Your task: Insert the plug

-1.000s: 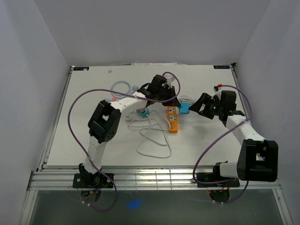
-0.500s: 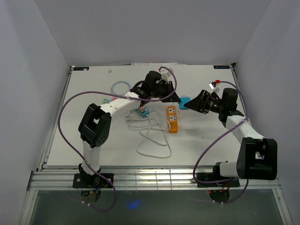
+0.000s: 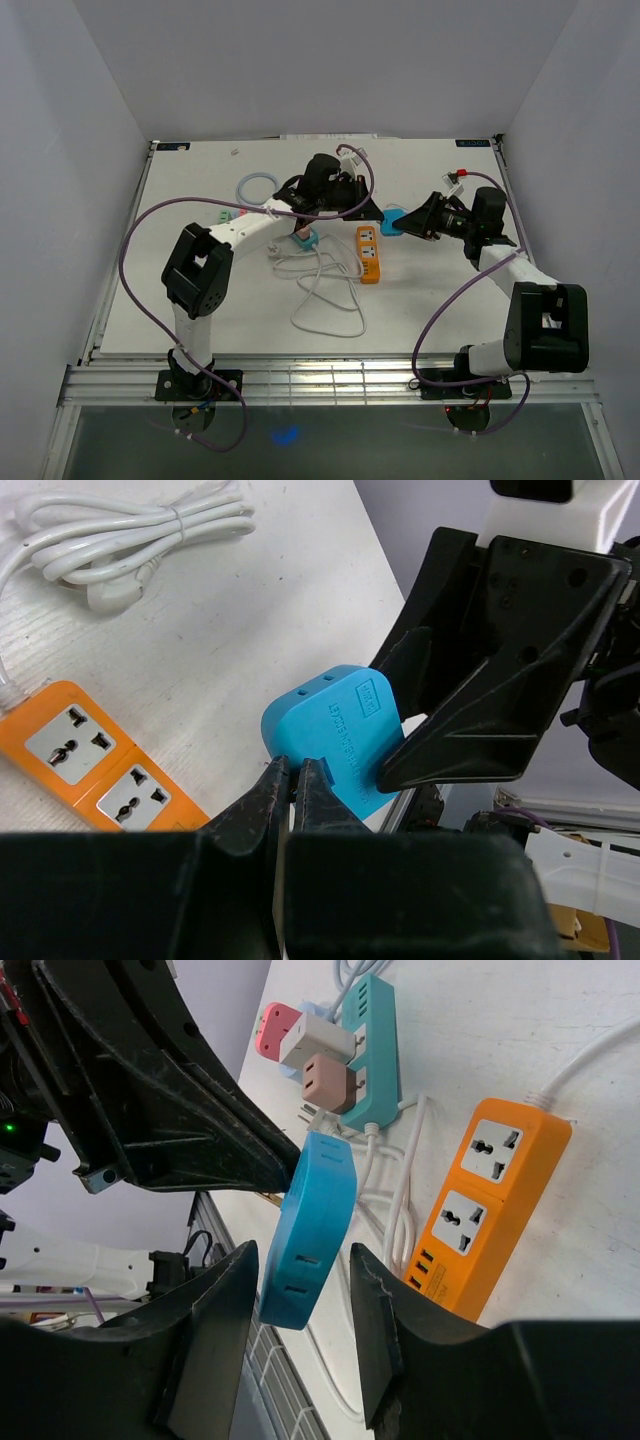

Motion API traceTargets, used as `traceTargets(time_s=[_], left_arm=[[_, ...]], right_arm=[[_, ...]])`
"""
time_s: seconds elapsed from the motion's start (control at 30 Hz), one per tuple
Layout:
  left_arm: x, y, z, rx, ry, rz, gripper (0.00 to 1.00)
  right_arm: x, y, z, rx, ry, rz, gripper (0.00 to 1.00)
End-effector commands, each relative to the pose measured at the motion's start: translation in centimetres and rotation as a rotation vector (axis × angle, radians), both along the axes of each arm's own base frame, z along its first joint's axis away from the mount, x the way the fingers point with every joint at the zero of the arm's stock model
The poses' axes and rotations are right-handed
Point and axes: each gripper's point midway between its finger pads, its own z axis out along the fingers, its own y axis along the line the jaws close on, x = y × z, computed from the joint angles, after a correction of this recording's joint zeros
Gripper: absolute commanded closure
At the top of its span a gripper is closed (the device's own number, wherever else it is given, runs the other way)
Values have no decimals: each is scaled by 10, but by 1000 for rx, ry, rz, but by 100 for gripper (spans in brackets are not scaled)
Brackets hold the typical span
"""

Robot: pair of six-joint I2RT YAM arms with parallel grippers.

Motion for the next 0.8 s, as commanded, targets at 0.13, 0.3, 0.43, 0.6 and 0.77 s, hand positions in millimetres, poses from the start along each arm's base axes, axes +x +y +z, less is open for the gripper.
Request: traceTargets(time_s=[0.13, 0.3, 0.43, 0.6, 0.77], left_arm=[[-17, 2, 67, -137, -105, -48, 100], [-25, 6, 77, -171, -122, -56, 100], [-27, 11, 94, -174, -132, -44, 100], [-37, 17, 122, -230, -160, -58, 100], [-43, 31, 142, -290, -153, -83, 100]], right_arm=[[0, 3, 7, 28, -26, 36, 60], [-3, 4, 6, 47, -17, 44, 87], [-5, 5, 12, 65, -51, 51, 92], [-14, 9, 22, 124, -75, 92, 92], [-25, 13, 46, 189, -147, 143, 92]])
